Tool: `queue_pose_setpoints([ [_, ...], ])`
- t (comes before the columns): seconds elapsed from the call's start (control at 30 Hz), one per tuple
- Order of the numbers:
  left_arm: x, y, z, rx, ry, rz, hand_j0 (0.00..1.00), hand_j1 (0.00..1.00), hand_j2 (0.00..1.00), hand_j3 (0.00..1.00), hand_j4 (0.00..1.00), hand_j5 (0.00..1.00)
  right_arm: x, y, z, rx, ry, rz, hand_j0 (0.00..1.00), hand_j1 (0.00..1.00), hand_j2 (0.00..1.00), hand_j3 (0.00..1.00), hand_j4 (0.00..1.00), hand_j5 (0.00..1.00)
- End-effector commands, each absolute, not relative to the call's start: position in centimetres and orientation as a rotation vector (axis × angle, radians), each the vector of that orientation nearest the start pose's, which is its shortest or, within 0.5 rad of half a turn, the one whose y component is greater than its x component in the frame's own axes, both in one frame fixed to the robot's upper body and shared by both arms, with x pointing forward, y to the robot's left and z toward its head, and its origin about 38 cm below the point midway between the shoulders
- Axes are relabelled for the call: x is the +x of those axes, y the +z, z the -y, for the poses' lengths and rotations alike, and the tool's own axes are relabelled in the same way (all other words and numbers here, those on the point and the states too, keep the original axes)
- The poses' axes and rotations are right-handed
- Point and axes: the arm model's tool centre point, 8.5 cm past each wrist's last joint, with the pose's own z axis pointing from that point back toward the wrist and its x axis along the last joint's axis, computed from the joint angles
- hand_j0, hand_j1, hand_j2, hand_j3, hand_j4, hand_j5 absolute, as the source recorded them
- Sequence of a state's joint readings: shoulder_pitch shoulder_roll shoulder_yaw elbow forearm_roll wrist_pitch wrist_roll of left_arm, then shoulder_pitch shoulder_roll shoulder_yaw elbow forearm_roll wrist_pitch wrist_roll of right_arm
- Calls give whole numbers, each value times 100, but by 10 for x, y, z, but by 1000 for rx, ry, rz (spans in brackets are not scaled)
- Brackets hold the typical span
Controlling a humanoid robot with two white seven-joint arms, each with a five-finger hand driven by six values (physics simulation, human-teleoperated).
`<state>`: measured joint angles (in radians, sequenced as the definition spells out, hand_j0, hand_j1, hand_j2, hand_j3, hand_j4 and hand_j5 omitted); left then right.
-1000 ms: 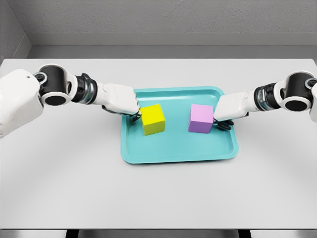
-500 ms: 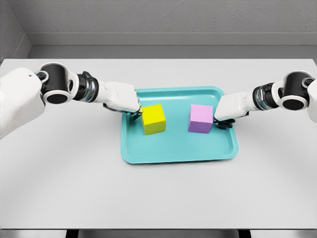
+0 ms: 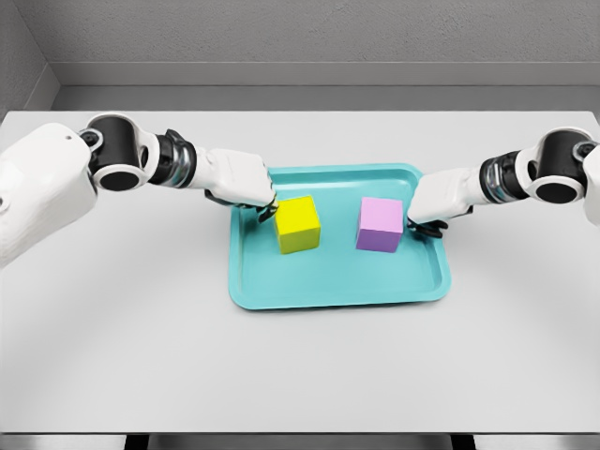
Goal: Push two cubes
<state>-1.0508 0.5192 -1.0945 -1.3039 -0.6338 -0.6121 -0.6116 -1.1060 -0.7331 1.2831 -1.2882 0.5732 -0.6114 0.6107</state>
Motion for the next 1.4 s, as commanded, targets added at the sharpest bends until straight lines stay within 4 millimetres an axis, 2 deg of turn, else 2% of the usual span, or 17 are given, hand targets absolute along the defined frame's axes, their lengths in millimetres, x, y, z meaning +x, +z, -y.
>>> queue_pose_setpoints([
  [0.0, 475, 206, -145, -468, 3032, -1300, 50, 50, 50, 50, 50, 50, 468, 180, 240, 468, -3262, -1011, 16, 16, 16, 16, 16, 16],
  [0.23, 477, 208, -136, -462, 3019, -1311, 50, 50, 50, 50, 50, 50, 470, 183, 236, 473, -3252, -1014, 16, 16, 16, 16, 16, 16],
  [0.3, 478, 208, -144, -475, 3030, -1306, 50, 50, 50, 50, 50, 50, 470, 182, 235, 469, -3250, -1018, 16, 16, 16, 16, 16, 16],
  [0.53, 479, 213, -148, -488, 3030, -1330, 50, 50, 50, 50, 50, 50, 470, 182, 230, 461, -3242, -1024, 16, 16, 16, 16, 16, 16],
  [0.6, 481, 213, -160, -511, 3050, -1318, 50, 50, 50, 50, 50, 50, 470, 182, 230, 461, -3242, -1024, 16, 16, 16, 16, 16, 16],
  [0.67, 481, 212, -164, -515, 3058, -1310, 50, 50, 50, 50, 50, 50, 470, 183, 229, 462, -3239, -1025, 16, 16, 16, 16, 16, 16],
  [0.9, 481, 212, -163, -535, 3054, -1281, 48, 48, 48, 48, 48, 48, 470, 183, 228, 461, -3238, -1026, 16, 16, 16, 16, 16, 16],
  [1.03, 480, 225, -161, -559, 3018, -1281, 48, 48, 48, 48, 48, 48, 471, 185, 227, 467, -3234, -1028, 16, 16, 16, 16, 16, 16],
  [1.1, 478, 222, -168, -581, 3026, -1232, 48, 48, 48, 48, 48, 48, 471, 185, 224, 464, -3227, -1031, 16, 16, 16, 16, 16, 16],
  [1.37, 470, 218, -164, -576, 3002, -1202, 48, 48, 48, 48, 48, 48, 471, 185, 221, 458, -3220, -1036, 16, 16, 16, 16, 16, 16],
])
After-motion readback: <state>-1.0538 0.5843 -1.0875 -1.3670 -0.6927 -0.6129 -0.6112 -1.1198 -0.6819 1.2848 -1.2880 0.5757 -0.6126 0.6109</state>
